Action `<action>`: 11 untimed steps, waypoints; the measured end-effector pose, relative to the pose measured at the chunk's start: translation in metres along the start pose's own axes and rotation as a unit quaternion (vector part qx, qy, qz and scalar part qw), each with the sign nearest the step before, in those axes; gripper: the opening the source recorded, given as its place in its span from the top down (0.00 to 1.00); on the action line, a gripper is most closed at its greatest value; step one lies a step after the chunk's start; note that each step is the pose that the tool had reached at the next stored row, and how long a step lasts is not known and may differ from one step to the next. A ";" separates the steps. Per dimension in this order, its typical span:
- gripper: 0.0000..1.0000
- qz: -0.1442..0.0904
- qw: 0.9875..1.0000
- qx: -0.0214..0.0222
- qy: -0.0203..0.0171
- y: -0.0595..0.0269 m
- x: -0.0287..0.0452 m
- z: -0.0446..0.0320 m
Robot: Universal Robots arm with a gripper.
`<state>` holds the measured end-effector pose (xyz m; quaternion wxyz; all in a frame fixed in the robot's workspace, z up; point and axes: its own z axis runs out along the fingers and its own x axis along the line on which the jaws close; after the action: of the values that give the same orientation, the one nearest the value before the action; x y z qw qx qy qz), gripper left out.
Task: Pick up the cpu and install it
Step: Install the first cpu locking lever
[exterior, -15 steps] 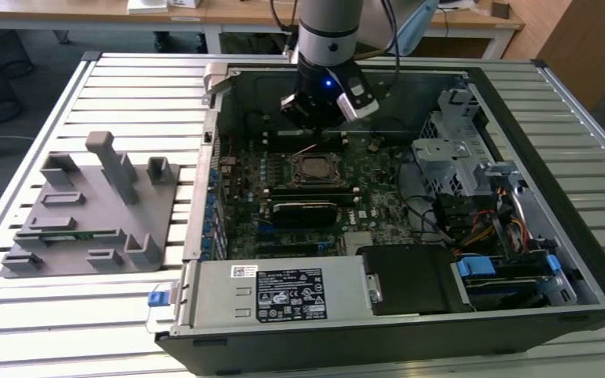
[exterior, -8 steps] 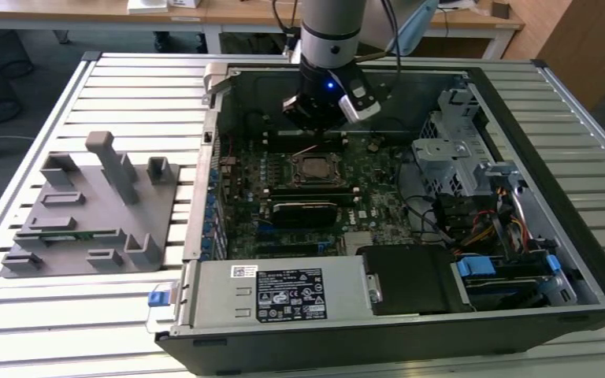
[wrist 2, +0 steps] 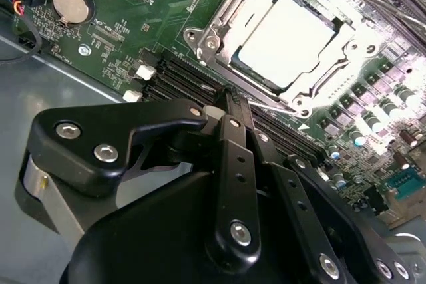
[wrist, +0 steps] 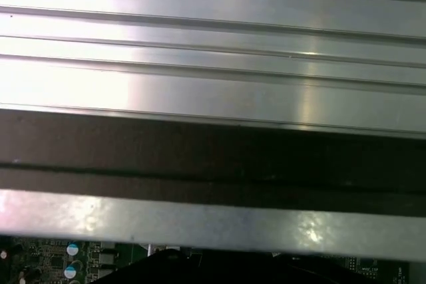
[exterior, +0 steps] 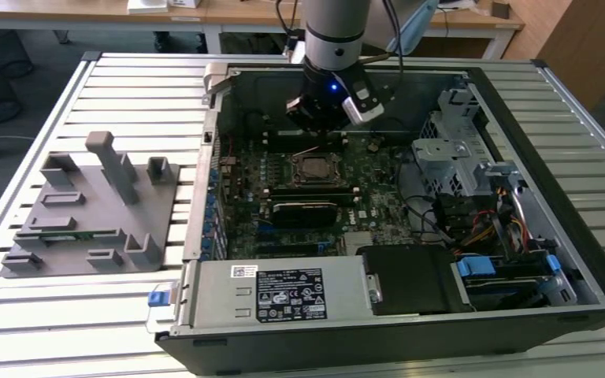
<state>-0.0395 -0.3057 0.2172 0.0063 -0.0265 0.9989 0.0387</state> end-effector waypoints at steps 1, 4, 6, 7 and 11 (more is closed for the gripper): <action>0.89 0.000 1.000 0.000 0.000 0.0000 -0.0002 0.0006; 0.89 0.000 1.000 0.000 0.000 -0.0001 -0.0015 0.0022; 0.89 0.000 1.000 0.000 0.000 -0.0002 -0.0025 0.0033; 0.89 0.000 1.000 0.000 0.000 -0.0002 -0.0030 0.0039; 0.89 0.000 1.000 0.000 0.000 -0.0004 -0.0046 0.0064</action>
<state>-0.0348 -0.3053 0.2108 0.0063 -0.0266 0.9989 0.0387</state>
